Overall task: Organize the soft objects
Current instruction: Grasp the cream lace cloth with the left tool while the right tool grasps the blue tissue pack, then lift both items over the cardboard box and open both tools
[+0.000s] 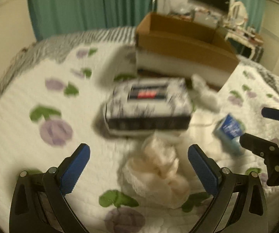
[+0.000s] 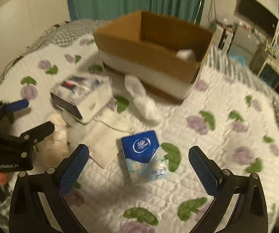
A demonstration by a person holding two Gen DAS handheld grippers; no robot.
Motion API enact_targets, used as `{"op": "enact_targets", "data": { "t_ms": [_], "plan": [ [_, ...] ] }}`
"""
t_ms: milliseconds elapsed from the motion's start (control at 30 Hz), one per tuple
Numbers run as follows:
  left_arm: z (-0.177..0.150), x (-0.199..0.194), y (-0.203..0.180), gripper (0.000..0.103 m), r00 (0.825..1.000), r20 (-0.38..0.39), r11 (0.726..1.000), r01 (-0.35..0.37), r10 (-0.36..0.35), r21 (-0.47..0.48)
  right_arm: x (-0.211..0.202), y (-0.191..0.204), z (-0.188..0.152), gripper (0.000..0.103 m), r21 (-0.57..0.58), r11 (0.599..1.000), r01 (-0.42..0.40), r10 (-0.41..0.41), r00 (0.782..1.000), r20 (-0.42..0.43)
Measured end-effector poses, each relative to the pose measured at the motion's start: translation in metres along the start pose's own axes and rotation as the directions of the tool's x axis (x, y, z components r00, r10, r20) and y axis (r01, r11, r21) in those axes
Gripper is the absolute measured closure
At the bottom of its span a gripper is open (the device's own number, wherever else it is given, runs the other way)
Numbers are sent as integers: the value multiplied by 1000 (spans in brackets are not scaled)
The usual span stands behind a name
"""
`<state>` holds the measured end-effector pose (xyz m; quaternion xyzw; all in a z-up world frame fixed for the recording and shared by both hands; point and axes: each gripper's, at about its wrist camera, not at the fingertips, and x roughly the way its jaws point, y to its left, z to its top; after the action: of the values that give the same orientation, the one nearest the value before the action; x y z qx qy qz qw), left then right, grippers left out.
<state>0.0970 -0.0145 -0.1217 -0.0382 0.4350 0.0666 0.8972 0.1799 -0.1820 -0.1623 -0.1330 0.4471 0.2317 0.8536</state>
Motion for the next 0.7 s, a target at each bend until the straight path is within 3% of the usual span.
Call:
{"op": "enact_targets", "data": {
  "t_ms": [100, 233, 300, 333, 433, 533, 633, 700],
  "plan": [
    [-15, 17, -2, 1, 998, -56, 1000, -14, 12, -18, 25, -7, -7, 1, 38, 999, -1, 2, 999, -34],
    [-28, 31, -7, 10, 996, -87, 1000, -20, 21, 10, 42, -6, -14, 6, 41, 999, 13, -9, 995, -100],
    [-33, 33, -9, 12, 995, -94, 1000, -27, 28, 16, 46, -3, -15, 23, 30, 1000, 10, -7, 994, -111],
    [-35, 34, -10, 24, 995, -97, 999, -27, 29, 23, 47, -3, -15, 27, 28, 1000, 5, -2, 993, -116],
    [-37, 40, -14, 48, 991, -133, 999, 20, -14, 42, 47, -3, -16, 46, 23, 999, 28, -25, 993, -116],
    [-38, 38, -15, 70, 989, -137, 998, 57, -51, 42, 40, -3, -17, 47, 21, 999, 37, -35, 996, -86],
    [-38, 35, -16, 80, 988, -135, 995, 86, -79, 41, 35, 0, -17, 48, 15, 999, 50, -49, 997, -61],
    [-37, 33, -16, 82, 986, -136, 994, 100, -94, 37, 30, 0, -18, 48, 17, 998, 56, -56, 997, -44]
  ]
}}
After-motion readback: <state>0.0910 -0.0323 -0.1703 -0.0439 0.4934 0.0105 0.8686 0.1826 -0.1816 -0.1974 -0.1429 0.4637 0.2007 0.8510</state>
